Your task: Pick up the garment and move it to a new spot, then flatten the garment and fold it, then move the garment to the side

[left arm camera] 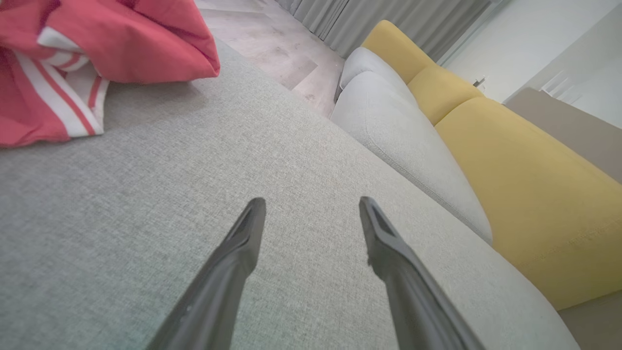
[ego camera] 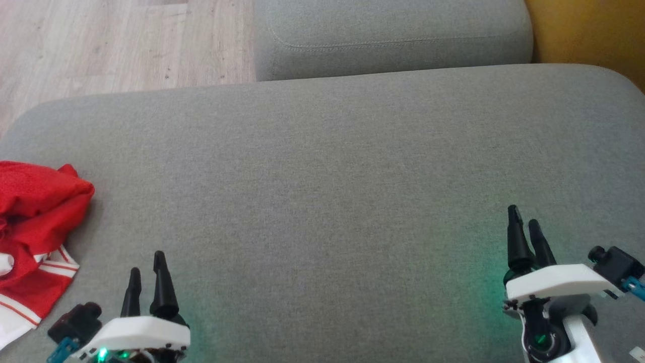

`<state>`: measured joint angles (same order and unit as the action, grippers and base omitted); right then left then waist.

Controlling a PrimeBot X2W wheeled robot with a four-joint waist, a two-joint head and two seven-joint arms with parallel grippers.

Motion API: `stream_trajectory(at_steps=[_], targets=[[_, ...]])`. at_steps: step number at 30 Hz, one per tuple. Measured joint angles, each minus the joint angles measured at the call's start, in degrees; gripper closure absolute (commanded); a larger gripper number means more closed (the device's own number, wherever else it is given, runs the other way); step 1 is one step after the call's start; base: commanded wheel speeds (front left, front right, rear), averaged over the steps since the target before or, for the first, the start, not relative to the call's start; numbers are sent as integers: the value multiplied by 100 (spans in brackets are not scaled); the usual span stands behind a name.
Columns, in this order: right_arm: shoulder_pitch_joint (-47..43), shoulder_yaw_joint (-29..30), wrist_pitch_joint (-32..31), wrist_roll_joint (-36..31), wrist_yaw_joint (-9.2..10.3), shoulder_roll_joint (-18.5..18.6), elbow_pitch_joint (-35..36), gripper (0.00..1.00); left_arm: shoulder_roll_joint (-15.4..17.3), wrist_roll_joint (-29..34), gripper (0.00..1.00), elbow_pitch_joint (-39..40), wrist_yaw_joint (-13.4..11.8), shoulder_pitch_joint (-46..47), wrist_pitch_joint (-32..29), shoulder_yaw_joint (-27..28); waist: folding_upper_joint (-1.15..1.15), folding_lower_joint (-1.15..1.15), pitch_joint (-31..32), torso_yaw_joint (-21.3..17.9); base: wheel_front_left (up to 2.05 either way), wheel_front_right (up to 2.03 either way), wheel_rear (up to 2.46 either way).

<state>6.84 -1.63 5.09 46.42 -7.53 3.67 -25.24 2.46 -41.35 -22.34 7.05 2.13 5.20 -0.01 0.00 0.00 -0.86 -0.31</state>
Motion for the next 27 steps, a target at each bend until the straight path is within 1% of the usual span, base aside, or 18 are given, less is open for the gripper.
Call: stream_trajectory(at_steps=[12, 14, 27], targets=[[109, -151, 207, -893, 0, 26, -238, 0, 4, 859, 0, -120, -11, 10, 194, -29, 0, 0, -23, -22, 0, 0, 0], [116, -171, 230, -1039, 0, 33, -277, 0, 4, 1005, 0, -135, -57, 19, 232, -38, 0, 0, -22, -23, 0, 0, 0], [304, -339, 414, -1946, 0, 56, -449, 0, 10, 1885, 0, -256, -102, 73, 423, -176, 0, 0, -28, -64, 0, 0, 0]])
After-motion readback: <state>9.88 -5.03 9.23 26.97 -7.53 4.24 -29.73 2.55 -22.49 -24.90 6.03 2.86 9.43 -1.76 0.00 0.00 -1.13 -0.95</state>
